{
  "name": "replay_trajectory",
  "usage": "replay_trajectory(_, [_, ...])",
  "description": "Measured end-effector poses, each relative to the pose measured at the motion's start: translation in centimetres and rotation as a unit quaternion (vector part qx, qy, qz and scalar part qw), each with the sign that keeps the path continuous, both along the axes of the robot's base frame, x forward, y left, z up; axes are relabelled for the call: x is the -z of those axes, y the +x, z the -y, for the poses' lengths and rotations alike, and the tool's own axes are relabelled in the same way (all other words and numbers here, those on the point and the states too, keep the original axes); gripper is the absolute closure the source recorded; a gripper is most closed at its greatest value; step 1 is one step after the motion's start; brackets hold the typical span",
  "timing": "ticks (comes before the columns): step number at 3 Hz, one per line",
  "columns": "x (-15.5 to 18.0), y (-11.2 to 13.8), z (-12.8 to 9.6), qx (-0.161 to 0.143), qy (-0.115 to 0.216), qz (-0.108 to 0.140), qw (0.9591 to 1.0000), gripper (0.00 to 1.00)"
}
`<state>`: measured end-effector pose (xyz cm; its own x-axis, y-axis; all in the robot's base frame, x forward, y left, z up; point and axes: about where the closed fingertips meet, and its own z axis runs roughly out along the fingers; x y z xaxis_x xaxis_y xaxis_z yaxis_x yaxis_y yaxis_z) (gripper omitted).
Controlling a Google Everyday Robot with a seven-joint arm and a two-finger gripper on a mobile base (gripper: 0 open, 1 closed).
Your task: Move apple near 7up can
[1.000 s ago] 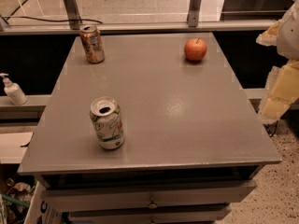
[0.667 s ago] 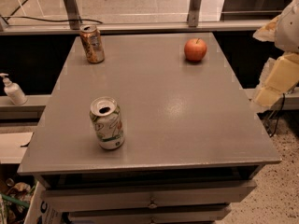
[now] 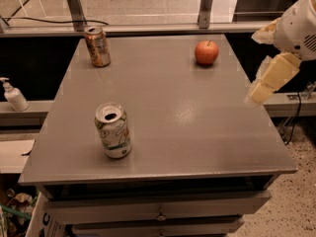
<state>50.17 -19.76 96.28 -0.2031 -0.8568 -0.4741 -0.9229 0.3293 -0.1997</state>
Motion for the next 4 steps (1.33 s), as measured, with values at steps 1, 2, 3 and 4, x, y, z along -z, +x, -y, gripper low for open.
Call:
replay_trajectory(1, [0.6,1.9,-1.3,0.008,0.031,0.008,0.9994,0.0])
replay_trajectory(2, [0.6,1.9,-1.3,0.008,0.031,0.008,0.9994,0.0])
replay_trajectory(3, [1.4,3.7,-1.4,0.017,0.059,0.021,0.9979,0.0])
replay_trajectory(4, [1.7,7.2,-1.3,0.037,0.097,0.049,0.9934,0.0])
